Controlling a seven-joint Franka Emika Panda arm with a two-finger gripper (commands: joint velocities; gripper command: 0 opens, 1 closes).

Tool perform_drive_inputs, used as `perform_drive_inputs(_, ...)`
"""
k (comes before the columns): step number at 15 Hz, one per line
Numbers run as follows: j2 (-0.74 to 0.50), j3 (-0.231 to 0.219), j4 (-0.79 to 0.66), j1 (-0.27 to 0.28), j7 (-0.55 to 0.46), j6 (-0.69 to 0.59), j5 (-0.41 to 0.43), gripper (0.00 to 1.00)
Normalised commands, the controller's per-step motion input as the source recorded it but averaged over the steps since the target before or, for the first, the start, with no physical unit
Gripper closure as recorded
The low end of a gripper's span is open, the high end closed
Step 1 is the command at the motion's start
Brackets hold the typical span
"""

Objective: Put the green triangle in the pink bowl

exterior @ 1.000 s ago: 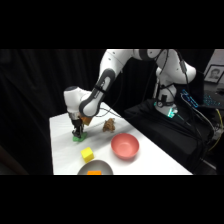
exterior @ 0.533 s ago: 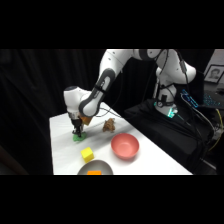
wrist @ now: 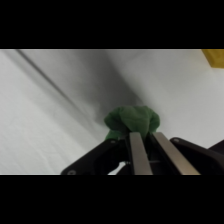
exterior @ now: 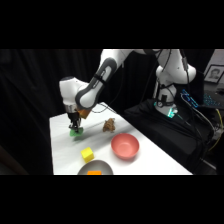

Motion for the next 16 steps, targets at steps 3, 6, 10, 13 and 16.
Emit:
perform_drive_inputs(3, -0.52, -0.067, -0.28, 0.094, -0.06, -0.35, -0.131, 0.97)
perform_drive_inputs(6, -0.52, -0.045, -0.30, 0.093, -0.07, -0.32, -0.159, 0.97)
perform_drive_inputs(10, -0.51, -0.011, -0.34, 0.075, -0.09, -0.25, -0.155, 0.97)
perform_drive_inputs(13, -0.54, 0.025, -0.41, 0.059, -0.11, -0.17, -0.145, 0.97)
perform_drive_inputs(16, -0.57, 0.054, -0.50, 0.057, -0.10, -0.09, -0.138, 0.97)
